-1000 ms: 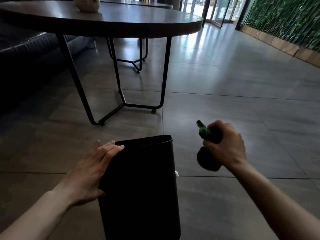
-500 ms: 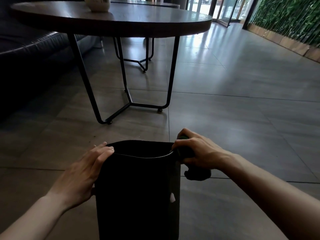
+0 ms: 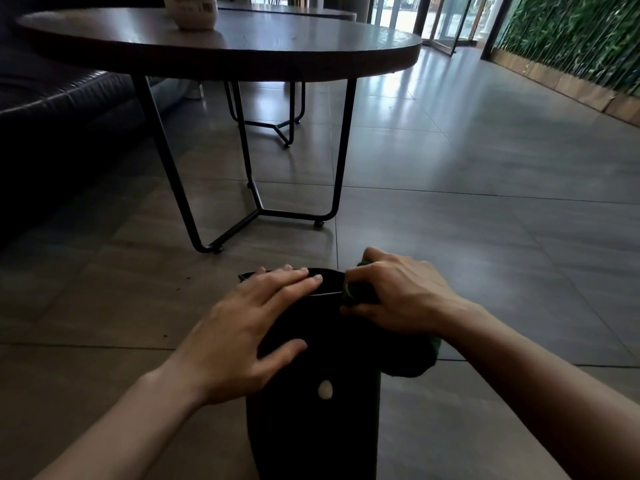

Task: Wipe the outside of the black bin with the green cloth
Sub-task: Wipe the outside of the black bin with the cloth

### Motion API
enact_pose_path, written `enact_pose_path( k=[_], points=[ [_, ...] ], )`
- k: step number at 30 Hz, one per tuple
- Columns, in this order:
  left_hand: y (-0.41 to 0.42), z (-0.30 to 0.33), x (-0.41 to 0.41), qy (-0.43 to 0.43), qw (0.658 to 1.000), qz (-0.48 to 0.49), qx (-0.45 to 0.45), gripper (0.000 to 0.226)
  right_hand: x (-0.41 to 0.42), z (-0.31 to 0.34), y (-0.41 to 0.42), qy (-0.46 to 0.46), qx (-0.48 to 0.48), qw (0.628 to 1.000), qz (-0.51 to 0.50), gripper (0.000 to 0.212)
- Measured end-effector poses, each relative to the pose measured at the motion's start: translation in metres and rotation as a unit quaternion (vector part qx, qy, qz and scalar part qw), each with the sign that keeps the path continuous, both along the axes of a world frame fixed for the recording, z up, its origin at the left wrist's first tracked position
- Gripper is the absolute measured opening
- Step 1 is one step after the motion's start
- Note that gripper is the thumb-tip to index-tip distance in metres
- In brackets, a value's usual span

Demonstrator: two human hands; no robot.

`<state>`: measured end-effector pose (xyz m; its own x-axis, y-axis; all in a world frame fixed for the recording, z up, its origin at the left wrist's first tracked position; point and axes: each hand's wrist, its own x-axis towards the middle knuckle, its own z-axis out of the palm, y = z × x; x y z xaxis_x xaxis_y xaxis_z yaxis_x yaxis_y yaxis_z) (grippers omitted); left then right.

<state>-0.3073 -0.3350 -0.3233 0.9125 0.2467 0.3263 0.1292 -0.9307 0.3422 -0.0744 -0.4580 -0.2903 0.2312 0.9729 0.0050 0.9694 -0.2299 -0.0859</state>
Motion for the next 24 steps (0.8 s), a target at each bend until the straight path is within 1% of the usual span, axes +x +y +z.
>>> enact_pose_path(
  k=[2, 4, 6, 8, 10, 12, 13, 14, 16, 18, 20, 22, 24],
  points=[
    [0.002, -0.009, 0.002, 0.028, 0.999, 0.004, 0.022, 0.089, -0.007, -0.002, 0.005, -0.008, 0.02, 1.0, -0.014, 0.032],
    [0.008, -0.013, 0.0, 0.039, 0.999, 0.012, 0.026, 0.094, -0.013, -0.008, 0.007, -0.018, 0.048, 0.998, -0.02, 0.034],
    [0.015, -0.015, -0.002, 0.039, 0.999, 0.017, 0.014, 0.094, -0.018, -0.017, 0.004, -0.002, 0.114, 0.993, -0.019, 0.037],
    [0.02, -0.017, -0.005, 0.04, 0.999, 0.026, -0.004, 0.093, -0.027, -0.027, -0.002, 0.068, 0.233, 0.97, 0.0, 0.051],
    [0.024, -0.017, -0.006, 0.039, 0.998, 0.032, -0.021, 0.088, -0.042, -0.037, -0.002, 0.148, 0.327, 0.933, 0.038, 0.066],
    [0.027, -0.017, -0.005, 0.038, 0.998, 0.032, -0.043, 0.082, -0.063, -0.051, -0.001, 0.196, 0.357, 0.91, 0.074, 0.071],
    [0.028, -0.017, -0.005, 0.037, 0.997, 0.03, -0.057, 0.081, -0.073, -0.061, -0.001, 0.197, 0.348, 0.912, 0.087, 0.069],
    [0.03, -0.016, -0.004, 0.038, 0.996, 0.029, -0.072, 0.082, -0.081, -0.072, -0.002, 0.177, 0.328, 0.923, 0.096, 0.067],
    [0.032, -0.017, -0.004, 0.038, 0.994, 0.032, -0.092, 0.082, -0.092, -0.096, -0.009, 0.095, 0.28, 0.947, 0.126, 0.063],
    [0.036, -0.017, -0.006, 0.03, 0.993, 0.047, -0.105, 0.078, -0.099, -0.122, -0.023, 0.043, 0.246, 0.955, 0.161, 0.06],
    [0.04, -0.017, -0.01, 0.026, 0.991, 0.061, -0.118, 0.077, -0.105, -0.145, -0.038, 0.008, 0.241, 0.95, 0.196, 0.054],
    [0.04, -0.017, -0.013, 0.026, 0.989, 0.065, -0.127, 0.077, -0.105, -0.164, -0.05, -0.045, 0.256, 0.938, 0.23, 0.041],
    [0.037, -0.016, -0.012, 0.021, 0.989, 0.062, -0.134, 0.077, -0.098, -0.168, -0.056, -0.091, 0.267, 0.923, 0.262, 0.029]
  ],
)
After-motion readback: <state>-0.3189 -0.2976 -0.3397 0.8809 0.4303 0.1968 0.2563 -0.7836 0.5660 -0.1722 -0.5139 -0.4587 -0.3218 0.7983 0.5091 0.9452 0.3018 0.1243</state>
